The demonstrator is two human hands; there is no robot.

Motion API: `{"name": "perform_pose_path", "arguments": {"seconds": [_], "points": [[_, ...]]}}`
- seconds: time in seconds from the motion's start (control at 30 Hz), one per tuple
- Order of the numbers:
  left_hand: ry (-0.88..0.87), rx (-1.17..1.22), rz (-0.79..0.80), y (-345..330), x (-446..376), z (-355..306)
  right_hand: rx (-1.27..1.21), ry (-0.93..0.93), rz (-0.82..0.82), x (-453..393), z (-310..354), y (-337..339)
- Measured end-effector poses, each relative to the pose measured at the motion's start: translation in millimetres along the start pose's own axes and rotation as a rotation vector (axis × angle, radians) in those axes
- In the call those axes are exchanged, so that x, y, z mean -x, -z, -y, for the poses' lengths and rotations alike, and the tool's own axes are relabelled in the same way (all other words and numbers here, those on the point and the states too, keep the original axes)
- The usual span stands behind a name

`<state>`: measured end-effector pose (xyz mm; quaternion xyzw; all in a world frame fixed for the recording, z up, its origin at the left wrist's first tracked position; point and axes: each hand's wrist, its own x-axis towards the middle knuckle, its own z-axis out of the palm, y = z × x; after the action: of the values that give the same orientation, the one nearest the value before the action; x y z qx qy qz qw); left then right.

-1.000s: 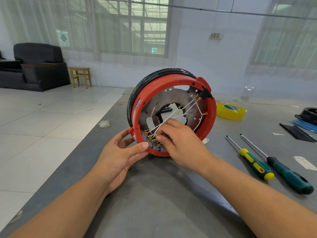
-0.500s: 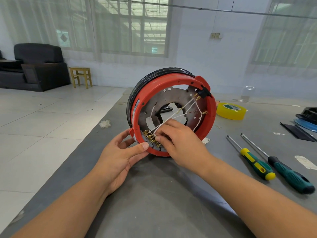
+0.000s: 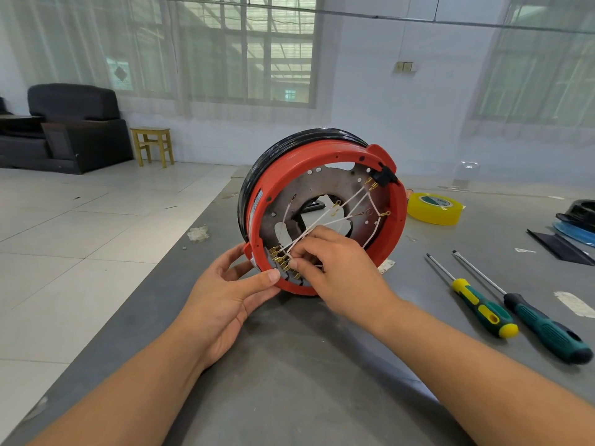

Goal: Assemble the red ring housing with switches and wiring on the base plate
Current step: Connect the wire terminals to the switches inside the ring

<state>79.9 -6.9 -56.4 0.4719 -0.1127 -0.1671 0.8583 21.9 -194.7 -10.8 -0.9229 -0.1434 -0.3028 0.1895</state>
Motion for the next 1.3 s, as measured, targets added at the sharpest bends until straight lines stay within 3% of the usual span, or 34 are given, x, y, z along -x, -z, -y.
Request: {"name": "perform_pose_path", "arguments": {"seconds": [0.4,0.63,0.73,1.1,1.3], "points": [[-0.009,-0.012,0.004,1.5,-0.7,1.9,0.017,0.005,-0.01,2.7,-1.6,-4.9],[-0.03,-0.059,-0.002,-0.3,0.5,2.7,-0.397,-0.209,-0.125,5.0,4.4,-11.0],[-0.045,-0.087,-0.004,-1.5,1.8,3.7,-0.453,-0.238,-0.137,6.1,5.8,-13.1],[-0.227,-0.315,-0.086,-13.1,9.1,3.4,-0.323,-0.153,-0.108,7.5,3.9,-12.1],[-0.335,-0.698,-0.082,-3.6,6.7,-5.0,-0.314,-0.112,-0.103,7.0,0.5,-10.8]]}}
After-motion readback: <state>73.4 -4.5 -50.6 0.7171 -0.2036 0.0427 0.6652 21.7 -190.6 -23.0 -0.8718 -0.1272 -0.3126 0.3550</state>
